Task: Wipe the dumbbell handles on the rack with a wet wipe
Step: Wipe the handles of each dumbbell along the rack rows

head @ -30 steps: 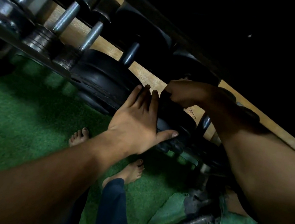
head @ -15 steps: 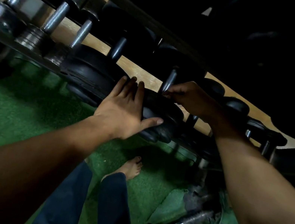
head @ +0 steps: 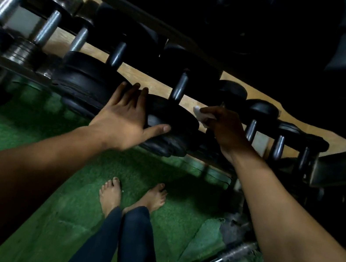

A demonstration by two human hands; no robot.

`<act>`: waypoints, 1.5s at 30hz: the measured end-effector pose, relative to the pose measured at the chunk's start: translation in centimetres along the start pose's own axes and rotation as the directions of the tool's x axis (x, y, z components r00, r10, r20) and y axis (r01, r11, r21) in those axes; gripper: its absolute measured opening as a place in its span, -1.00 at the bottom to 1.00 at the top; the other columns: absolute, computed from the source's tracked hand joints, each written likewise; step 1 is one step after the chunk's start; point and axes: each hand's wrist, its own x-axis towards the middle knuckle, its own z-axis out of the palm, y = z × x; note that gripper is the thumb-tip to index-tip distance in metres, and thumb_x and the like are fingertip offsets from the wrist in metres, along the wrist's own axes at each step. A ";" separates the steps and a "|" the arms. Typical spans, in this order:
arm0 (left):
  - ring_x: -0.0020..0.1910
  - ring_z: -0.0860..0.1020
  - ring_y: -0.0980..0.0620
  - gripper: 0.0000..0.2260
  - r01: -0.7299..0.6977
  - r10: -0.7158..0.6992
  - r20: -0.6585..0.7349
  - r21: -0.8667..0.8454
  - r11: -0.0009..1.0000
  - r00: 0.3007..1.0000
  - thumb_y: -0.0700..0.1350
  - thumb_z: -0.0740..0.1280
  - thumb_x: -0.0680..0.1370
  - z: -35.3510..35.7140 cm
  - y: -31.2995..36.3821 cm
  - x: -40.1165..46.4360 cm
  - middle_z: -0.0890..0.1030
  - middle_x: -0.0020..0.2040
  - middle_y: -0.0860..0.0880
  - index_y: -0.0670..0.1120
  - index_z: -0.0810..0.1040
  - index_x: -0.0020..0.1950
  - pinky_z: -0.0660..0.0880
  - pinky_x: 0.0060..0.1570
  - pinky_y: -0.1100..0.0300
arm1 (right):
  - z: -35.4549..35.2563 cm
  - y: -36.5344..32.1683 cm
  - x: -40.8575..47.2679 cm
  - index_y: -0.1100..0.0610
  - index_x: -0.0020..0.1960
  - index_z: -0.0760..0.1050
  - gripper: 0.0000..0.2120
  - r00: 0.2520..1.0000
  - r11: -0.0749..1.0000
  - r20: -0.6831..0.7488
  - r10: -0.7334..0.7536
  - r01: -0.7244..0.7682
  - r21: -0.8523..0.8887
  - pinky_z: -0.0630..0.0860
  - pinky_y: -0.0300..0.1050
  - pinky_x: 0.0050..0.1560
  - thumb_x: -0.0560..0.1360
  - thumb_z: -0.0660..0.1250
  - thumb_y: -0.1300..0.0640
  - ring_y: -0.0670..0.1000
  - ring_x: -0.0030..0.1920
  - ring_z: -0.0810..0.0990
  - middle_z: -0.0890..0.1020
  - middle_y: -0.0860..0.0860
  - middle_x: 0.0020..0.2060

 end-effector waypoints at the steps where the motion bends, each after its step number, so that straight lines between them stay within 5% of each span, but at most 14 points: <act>1: 0.65 0.00 -0.11 0.09 0.000 0.000 -0.023 -0.014 1.000 1.000 0.57 -0.27 0.47 0.2 0.1 0.0 0.17 0.62 -0.27 -0.34 0.02 0.61 -0.21 0.59 -0.09 | 0.0 0.4 -0.2 0.20 0.08 0.66 -0.80 0.999 0.999 -0.033 0.013 -0.012 0.030 0.52 -0.30 -0.18 0.51 0.38 0.36 -0.01 -0.01 0.62 0.66 0.08 0.06; 7: 0.61 0.13 -0.18 0.00 0.033 -0.054 -0.168 -0.127 0.991 0.984 0.51 -0.09 0.54 0.8 0.8 -0.9 0.26 0.57 -0.31 -0.34 0.13 0.59 -0.09 0.61 -0.07 | -1.0 1.2 -1.6 0.10 0.06 0.61 -0.73 0.996 0.992 -0.084 0.027 -0.017 0.125 0.56 -0.17 -0.09 0.51 0.33 0.41 0.06 0.08 0.60 0.62 0.11 0.13; 11: 0.61 0.12 -0.19 -0.11 0.041 -0.092 -0.192 -0.253 0.967 0.977 0.42 -0.01 0.59 0.4 2.3 -1.9 0.14 0.63 -0.26 -0.27 0.08 0.63 0.01 0.60 -0.11 | -2.9 1.0 -2.7 0.17 0.17 0.59 -0.78 0.994 0.992 -0.093 0.062 -0.051 0.119 0.54 -0.12 -0.02 0.56 0.32 0.33 -0.01 0.01 0.64 0.64 0.06 0.14; 18: 0.56 0.20 -0.21 -0.34 -0.232 0.173 -0.241 -0.243 0.942 0.955 0.19 0.27 0.61 -1.1 7.8 -3.0 0.15 0.61 -0.15 -0.10 0.19 0.60 0.18 0.56 -0.10 | -4.8 1.7 -3.2 0.16 0.15 0.55 -0.78 0.974 0.990 -0.210 0.082 -0.056 0.127 0.48 -0.33 -0.23 0.52 0.40 0.24 -0.28 -0.23 0.62 0.63 -0.08 -0.08; 22: 0.59 0.18 -0.09 -0.33 -0.329 0.265 -0.238 -0.289 0.899 0.934 0.13 0.31 0.61 0.2 11.3 -3.6 0.19 0.62 -0.11 -0.13 0.19 0.62 -0.02 0.62 0.06 | -5.2 2.8 -3.3 0.06 -0.02 0.53 -0.86 0.965 0.984 -0.228 0.127 -0.094 0.149 0.49 -0.07 -0.02 0.46 0.46 0.16 -0.01 -0.03 0.62 0.63 -0.08 -0.12; 29: 0.63 0.04 -0.11 -0.25 -0.259 0.252 -0.059 -0.262 0.930 0.966 0.18 0.26 0.63 3.0 15.8 -2.6 0.00 0.67 -0.17 -0.17 0.03 0.66 -0.12 0.60 0.09 | -6.4 2.6 -0.9 0.00 -0.23 0.52 -0.86 0.988 0.997 -0.131 0.077 -0.079 -0.013 0.55 0.09 -0.01 0.37 0.47 0.01 0.05 -0.10 0.62 0.67 0.05 -0.19; 35: 0.66 -0.07 -0.13 -0.30 -0.190 0.189 -0.024 -0.196 0.962 0.982 -0.02 0.23 0.65 4.9 17.8 -0.6 -0.11 0.67 -0.23 -0.24 -0.01 0.66 -0.10 0.61 0.04 | -7.7 2.6 1.8 -0.03 -0.31 0.45 -0.76 0.982 0.943 -0.014 -0.187 0.176 -0.281 0.34 -0.25 -0.28 0.45 0.46 0.02 -0.27 -0.38 0.46 0.52 -0.15 -0.40; 41: 0.64 -0.23 -0.16 -0.29 -0.124 0.131 0.055 -0.121 0.985 0.990 -0.13 0.15 0.65 6.0 18.7 -0.7 -0.31 0.63 -0.24 -0.23 -0.23 0.65 0.08 0.59 -0.09 | -7.4 2.8 2.8 0.07 -0.20 0.59 -0.85 0.936 0.853 0.161 -0.312 0.351 -0.386 0.47 -0.21 -0.12 0.48 0.46 0.03 -0.16 -0.23 0.58 0.63 -0.13 -0.29; 45: 0.64 -0.19 -0.22 -0.31 -0.102 0.103 0.001 -0.103 0.989 0.995 -0.14 0.13 0.65 6.1 19.6 -1.1 -0.27 0.62 -0.29 -0.28 -0.22 0.63 0.13 0.56 -0.17 | -6.8 3.5 2.9 0.07 -0.06 0.66 -0.95 0.849 0.702 0.381 -0.365 0.520 -0.486 0.49 -0.15 -0.05 0.48 0.46 0.14 -0.08 -0.09 0.60 0.63 -0.09 -0.13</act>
